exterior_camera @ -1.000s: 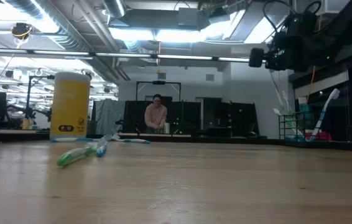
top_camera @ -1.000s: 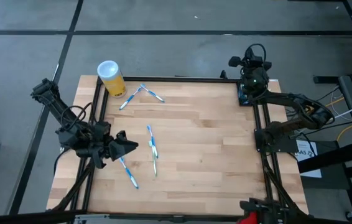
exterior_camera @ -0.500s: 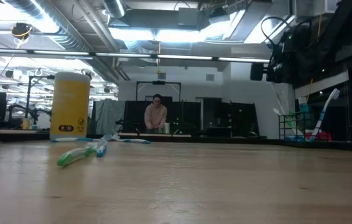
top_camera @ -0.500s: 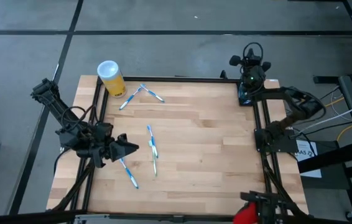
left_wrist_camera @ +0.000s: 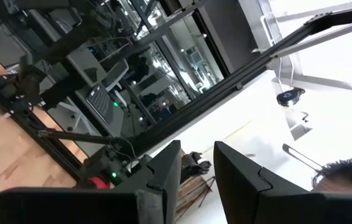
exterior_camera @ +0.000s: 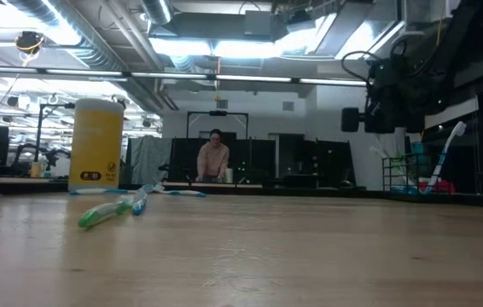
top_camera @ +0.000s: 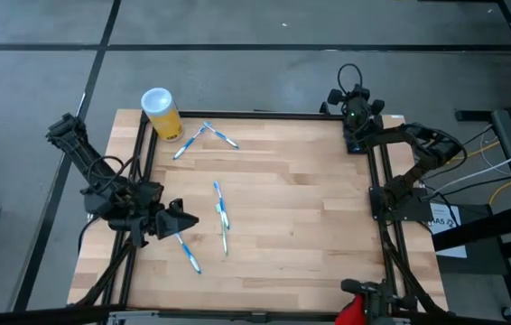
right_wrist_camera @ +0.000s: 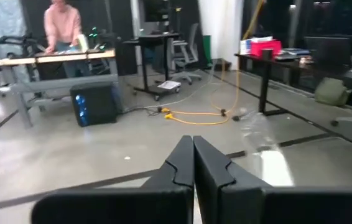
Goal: Pick & Place toothbrushing station
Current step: Put the green toothbrush into the mesh organizer, then put the blue toothbrush into the mesh organizer
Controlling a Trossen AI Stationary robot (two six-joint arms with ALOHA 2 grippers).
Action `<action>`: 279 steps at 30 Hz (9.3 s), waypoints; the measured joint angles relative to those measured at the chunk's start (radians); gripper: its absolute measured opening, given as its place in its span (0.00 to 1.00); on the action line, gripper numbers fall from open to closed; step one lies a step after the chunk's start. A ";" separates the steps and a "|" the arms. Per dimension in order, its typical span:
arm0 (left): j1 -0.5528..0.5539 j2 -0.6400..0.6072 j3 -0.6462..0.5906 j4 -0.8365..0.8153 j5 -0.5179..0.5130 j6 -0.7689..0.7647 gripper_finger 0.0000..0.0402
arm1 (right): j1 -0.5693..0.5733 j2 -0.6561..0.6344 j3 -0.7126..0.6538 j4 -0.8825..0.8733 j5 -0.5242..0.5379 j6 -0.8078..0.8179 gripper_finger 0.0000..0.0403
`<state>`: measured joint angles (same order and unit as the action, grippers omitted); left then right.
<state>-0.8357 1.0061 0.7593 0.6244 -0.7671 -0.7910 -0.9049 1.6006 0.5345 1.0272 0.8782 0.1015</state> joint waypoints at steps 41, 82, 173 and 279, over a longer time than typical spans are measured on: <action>-0.048 0.000 0.000 -0.186 -0.113 0.080 0.23 | 0.786 -0.067 0.378 -0.741 -0.547 0.184 0.21; 0.145 -0.035 0.000 -0.981 -0.609 -0.377 0.26 | 1.505 0.004 0.984 -2.000 -0.259 0.703 0.22; 1.448 1.190 0.881 -1.596 0.671 -0.631 0.18 | 1.910 -0.013 0.982 -2.246 0.154 1.619 0.22; 0.053 0.521 0.879 -1.520 -0.192 -0.283 0.28 | 1.193 -0.056 1.044 -0.891 -0.213 -0.285 0.05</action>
<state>-0.7831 1.5269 1.6379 -0.8958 -0.9594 -1.0738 0.2886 1.5450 1.5784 0.1362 0.6655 -0.1838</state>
